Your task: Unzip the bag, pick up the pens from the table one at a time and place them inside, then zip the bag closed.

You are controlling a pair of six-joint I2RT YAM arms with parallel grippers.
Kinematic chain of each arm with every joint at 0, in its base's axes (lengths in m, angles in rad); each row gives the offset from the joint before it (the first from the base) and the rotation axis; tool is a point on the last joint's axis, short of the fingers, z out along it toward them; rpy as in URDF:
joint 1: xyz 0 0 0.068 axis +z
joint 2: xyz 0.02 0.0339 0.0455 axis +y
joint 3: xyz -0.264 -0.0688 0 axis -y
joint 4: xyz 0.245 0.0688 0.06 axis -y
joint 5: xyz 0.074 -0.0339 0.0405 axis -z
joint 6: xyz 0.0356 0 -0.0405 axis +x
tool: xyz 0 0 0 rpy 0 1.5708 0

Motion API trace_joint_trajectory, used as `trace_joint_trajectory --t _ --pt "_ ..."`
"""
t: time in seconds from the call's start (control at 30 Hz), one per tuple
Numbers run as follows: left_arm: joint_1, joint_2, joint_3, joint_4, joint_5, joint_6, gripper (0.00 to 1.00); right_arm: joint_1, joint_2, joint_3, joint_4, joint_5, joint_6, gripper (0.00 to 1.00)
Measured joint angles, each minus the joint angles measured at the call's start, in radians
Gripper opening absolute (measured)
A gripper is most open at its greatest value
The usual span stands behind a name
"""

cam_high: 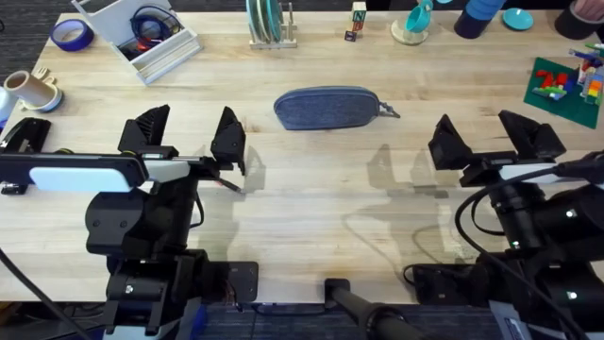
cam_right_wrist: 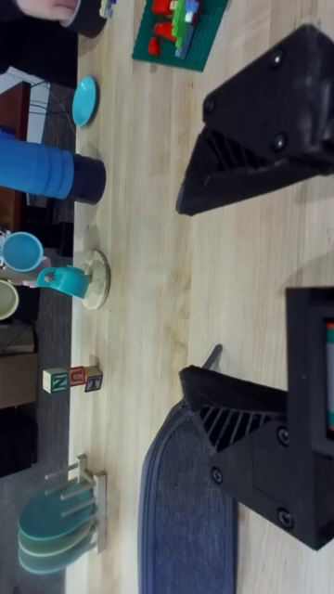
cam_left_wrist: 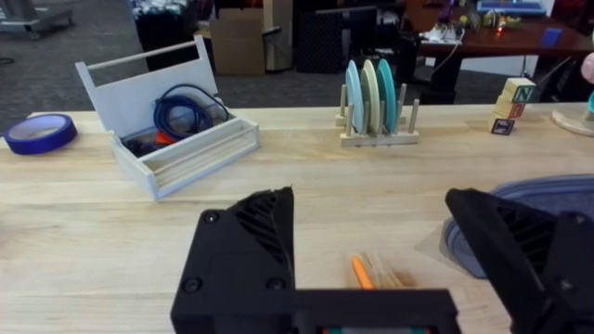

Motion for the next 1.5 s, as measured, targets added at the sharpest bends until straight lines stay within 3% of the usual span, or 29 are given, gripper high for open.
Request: trace_joint_trajectory --t 0.9,1.2,1.5 --pt "0.000 0.000 0.015 0.000 -0.003 -0.003 0.993 0.000 0.000 0.010 0.046 0.000 0.012 0.996" --pt "0.000 0.033 0.264 -0.119 -0.027 -0.042 0.994 0.000 0.077 0.239 -0.015 0.000 0.024 0.996" --pt "0.000 0.271 0.604 -0.387 -0.052 -0.053 0.993 0.000 0.350 0.593 -0.250 0.000 0.027 0.996"
